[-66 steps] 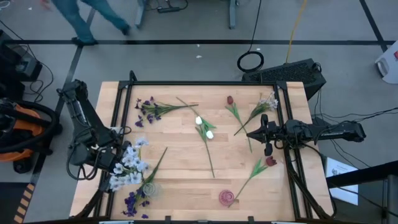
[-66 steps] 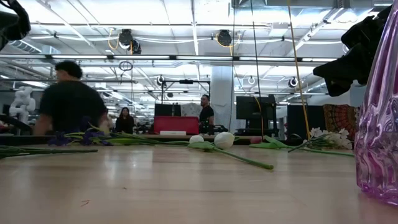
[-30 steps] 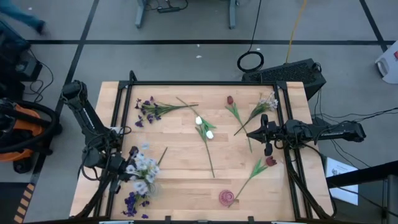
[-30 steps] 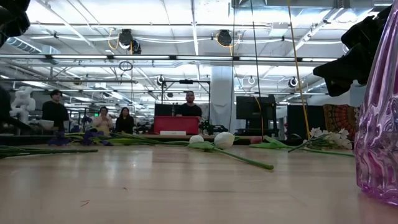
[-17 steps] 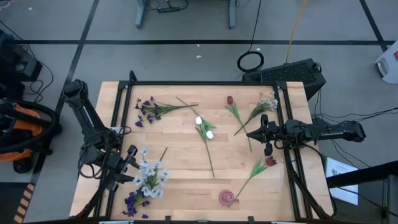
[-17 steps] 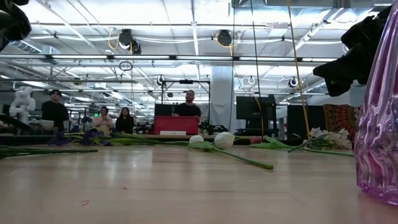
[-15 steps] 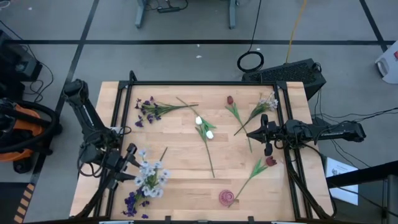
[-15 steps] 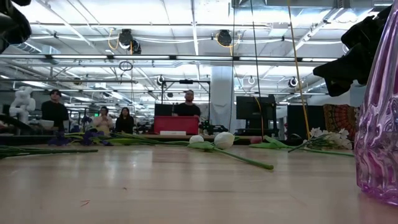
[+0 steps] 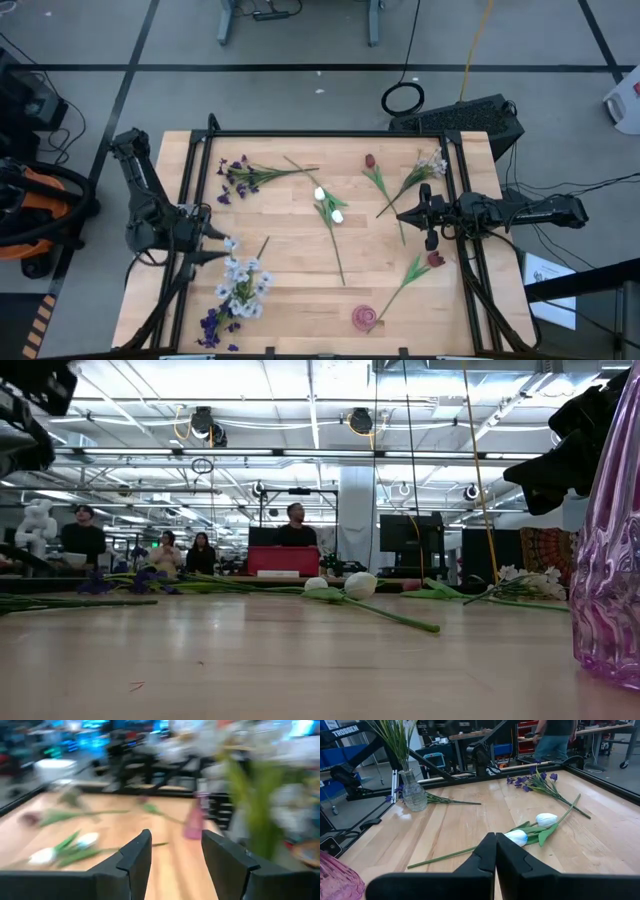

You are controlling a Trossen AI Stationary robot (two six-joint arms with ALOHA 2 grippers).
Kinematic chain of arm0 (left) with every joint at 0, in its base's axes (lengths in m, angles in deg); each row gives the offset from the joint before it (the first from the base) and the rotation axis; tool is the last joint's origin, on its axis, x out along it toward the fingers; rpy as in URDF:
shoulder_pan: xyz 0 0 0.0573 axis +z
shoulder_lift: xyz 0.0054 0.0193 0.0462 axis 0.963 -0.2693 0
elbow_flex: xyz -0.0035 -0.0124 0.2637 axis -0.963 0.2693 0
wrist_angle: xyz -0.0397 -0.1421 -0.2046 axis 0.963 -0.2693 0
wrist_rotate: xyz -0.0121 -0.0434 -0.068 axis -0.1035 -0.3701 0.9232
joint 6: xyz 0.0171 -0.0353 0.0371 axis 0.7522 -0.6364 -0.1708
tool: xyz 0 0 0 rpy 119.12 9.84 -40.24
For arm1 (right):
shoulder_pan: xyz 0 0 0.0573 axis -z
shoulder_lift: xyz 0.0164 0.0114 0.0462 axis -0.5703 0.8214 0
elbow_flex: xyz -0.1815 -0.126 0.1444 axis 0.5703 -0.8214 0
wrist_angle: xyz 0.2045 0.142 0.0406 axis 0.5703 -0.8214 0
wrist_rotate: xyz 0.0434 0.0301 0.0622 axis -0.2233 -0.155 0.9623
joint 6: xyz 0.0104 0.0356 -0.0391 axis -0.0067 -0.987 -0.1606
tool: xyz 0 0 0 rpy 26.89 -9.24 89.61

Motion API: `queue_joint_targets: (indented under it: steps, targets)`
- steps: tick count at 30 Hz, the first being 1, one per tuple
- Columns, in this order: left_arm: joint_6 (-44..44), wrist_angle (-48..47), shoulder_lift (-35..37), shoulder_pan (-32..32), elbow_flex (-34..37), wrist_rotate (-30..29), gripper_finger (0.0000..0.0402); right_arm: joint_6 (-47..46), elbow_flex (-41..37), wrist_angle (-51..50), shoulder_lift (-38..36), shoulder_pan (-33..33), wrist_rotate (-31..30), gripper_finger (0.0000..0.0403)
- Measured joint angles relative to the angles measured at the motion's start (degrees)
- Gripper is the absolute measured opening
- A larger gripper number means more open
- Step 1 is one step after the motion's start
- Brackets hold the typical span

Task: Sort flowers into vase by color
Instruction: Put the top red tulip into the pink vase

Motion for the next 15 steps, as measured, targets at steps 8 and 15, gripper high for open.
queue_joint_targets:
  steps: [8, 15]
  targets:
    - [-22.0, -14.5, -0.4, 6.8, 0.0, -5.0, 0.0145, 0.0, 0.0, 0.0, 0.0, 0.0, 0.0, 0.0]
    - [-36.0, -18.1, -4.7, 17.2, 0.0, -3.7, 0.0069, 0.0, 0.0, 0.0, 0.0, 0.0, 0.0, 0.0]
